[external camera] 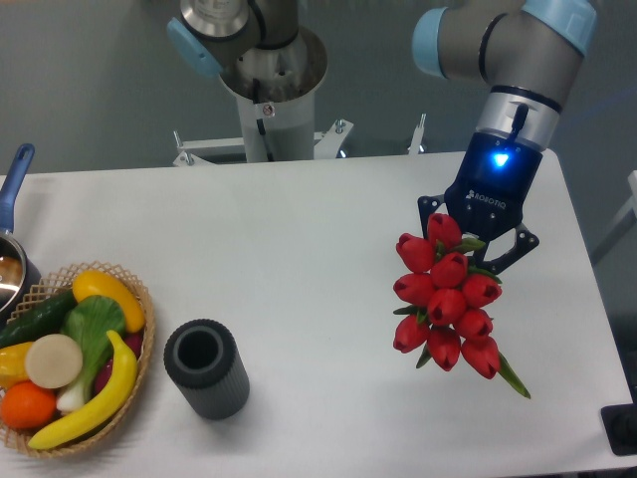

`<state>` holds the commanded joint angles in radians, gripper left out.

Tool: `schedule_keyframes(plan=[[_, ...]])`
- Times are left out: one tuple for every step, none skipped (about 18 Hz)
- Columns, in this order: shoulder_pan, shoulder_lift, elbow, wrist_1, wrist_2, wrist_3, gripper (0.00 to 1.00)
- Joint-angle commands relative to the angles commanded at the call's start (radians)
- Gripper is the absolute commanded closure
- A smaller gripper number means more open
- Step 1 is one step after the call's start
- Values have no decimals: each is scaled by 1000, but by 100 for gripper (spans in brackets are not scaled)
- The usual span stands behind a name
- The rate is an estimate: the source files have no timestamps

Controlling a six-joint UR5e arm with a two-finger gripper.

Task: Insert the flowers into the vase
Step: 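Lift the red tulip bunch with the gripper and start moving toward the vase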

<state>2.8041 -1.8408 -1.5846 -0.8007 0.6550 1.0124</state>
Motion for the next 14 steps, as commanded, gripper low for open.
schedule_keyframes(plan=[[-3,2,-12,3,0,2,72],[-5,3,-14,6,0,0,72],[-5,2,-6,6,0,0,72],[-9,-2,-3,6,0,0,72],[-11,-3,-3,6,0,0,72],[-12,-3,-3,6,0,0,72],[-12,-5,-2,8,0,0,72],[-14,-6,-2,15,0,0,72],[-20,-9,-2,34,0,2,72],[-28,-14,-3,49,0,0,72],[-34,-15,-9,54,0,2,72],[-35,-20,-11,63,2,3,72],[-41,-23,-6,67,0,2,72],[-55,-26,-2,71,0,0,72]])
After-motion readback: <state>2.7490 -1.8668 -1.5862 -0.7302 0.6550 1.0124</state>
